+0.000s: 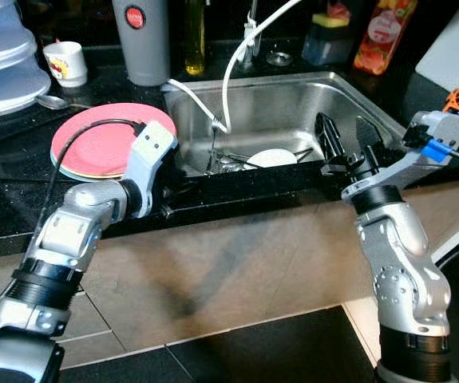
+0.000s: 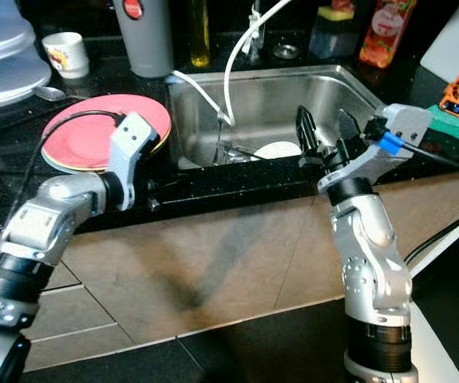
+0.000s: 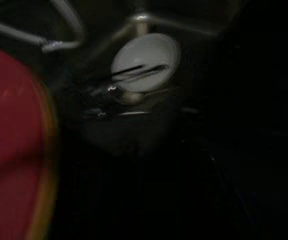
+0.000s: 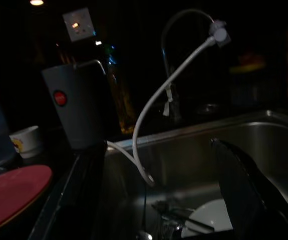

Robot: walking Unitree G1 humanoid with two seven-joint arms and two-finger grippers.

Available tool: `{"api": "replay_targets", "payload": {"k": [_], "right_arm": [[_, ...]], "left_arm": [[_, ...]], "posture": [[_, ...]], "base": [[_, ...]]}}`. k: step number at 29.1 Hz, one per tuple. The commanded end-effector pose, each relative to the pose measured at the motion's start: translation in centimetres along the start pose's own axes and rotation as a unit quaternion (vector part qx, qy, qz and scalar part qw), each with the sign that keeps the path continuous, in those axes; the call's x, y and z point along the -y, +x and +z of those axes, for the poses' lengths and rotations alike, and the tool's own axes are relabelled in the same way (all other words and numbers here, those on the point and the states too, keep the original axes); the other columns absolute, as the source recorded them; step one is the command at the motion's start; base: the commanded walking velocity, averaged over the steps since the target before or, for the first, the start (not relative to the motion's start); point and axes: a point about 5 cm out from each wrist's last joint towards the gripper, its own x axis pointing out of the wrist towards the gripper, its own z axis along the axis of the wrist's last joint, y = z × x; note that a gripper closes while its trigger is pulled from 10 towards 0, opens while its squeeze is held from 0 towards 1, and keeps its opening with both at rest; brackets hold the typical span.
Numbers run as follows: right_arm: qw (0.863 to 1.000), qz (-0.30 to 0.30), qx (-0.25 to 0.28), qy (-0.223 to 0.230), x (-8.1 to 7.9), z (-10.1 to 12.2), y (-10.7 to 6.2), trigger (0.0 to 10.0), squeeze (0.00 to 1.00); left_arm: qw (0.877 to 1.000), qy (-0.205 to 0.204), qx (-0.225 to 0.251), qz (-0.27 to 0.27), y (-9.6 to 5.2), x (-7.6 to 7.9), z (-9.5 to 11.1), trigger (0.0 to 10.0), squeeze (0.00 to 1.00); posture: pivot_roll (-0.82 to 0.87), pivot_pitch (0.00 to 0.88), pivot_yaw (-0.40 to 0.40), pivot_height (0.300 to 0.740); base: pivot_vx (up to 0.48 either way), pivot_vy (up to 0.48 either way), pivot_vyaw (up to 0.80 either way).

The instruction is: Kitchen organization

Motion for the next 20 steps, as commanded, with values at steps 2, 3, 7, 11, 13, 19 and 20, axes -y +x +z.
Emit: {"api": "replay_targets", "payload": {"k": [2, 3, 7, 11, 13, 19, 20], "right_arm": [[1.000, -0.004, 0.001, -0.003, 0.1, 0.1, -0.1, 10.0, 0.00], [1.000, -0.005, 0.001, -0.003, 0.1, 0.1, -0.2, 10.0, 0.00], [1.000, -0.007, -0.001, -0.003, 0.2, 0.1, -0.3, 10.0, 0.00], [1.000, -0.005, -0.002, -0.001, 0.1, 0.0, -0.2, 10.0, 0.00], [1.000, -0.002, -0.001, 0.001, 0.0, 0.0, -0.1, 10.0, 0.00], [1.000, -0.002, 0.000, 0.001, -0.1, 0.0, 0.0, 10.0, 0.00], [1.000, -0.003, 0.001, 0.000, 0.0, 0.1, -0.1, 10.0, 0.00]], "left_arm": [[0.999, -0.006, -0.010, 0.048, 0.2, -1.4, -0.1, 10.0, 0.00], [0.996, -0.009, -0.010, 0.087, 0.2, -2.4, 0.1, 10.0, 0.00], [0.980, -0.022, 0.002, 0.197, -1.1, -5.8, 1.3, 10.0, 0.00], [0.964, -0.038, 0.004, 0.264, -2.2, -8.0, 1.9, 10.0, 0.00], [0.955, -0.047, 0.001, 0.293, -2.8, -9.1, 2.1, 10.0, 0.00], [0.961, -0.055, 0.009, 0.271, -3.2, -9.8, 2.8, 10.0, 0.00], [0.979, -0.016, 0.032, 0.199, -3.7, -9.2, 3.9, 10.0, 0.00]], "posture": [[0.10, 0.073, 0.009, 0.740], [0.10, 0.075, 0.010, 0.740], [0.10, 0.077, 0.008, 0.740], [0.11, 0.078, 0.001, 0.740], [0.11, 0.078, 0.001, 0.740], [0.11, 0.076, 0.006, 0.740], [0.11, 0.081, 0.011, 0.740]], "base": [[0.000, 0.000, 0.00], [0.000, 0.000, 0.00], [0.000, 0.000, 0.00], [0.000, 0.000, 0.00], [0.000, 0.000, 0.00], [0.000, 0.000, 0.00], [0.000, 0.000, 0.00]]}}
